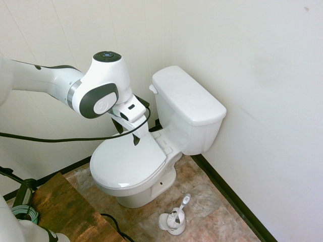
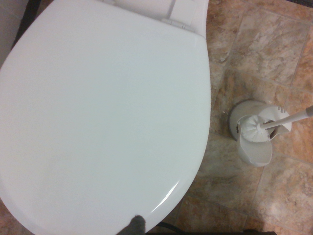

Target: Flush the toilet

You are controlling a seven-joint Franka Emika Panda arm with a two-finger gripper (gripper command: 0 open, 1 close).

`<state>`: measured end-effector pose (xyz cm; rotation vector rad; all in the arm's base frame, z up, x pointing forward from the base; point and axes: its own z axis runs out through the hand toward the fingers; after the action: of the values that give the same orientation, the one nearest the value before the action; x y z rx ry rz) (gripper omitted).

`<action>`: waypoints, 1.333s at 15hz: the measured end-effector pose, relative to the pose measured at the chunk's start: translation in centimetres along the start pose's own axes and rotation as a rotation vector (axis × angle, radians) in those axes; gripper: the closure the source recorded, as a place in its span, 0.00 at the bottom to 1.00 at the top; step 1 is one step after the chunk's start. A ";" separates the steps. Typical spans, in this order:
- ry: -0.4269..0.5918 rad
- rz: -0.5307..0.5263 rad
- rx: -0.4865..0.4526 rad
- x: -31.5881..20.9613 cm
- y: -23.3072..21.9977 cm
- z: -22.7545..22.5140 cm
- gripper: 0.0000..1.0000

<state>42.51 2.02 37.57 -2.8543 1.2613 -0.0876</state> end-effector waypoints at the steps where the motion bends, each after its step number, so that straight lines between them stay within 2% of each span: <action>1: -0.002 0.002 0.001 0.0 0.0 0.0 0.00; 7: 0.017 -0.020 0.057 0.3 -2.3 -2.2 0.00; 10: 0.035 -0.066 0.085 -0.4 -7.4 -2.8 0.00; 17: 0.037 -0.114 0.135 2.0 -21.8 -0.4 0.00; 20: 0.041 -0.118 0.149 1.7 -25.9 0.9 0.00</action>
<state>62.82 18.15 37.76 -2.8091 1.0437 -0.2324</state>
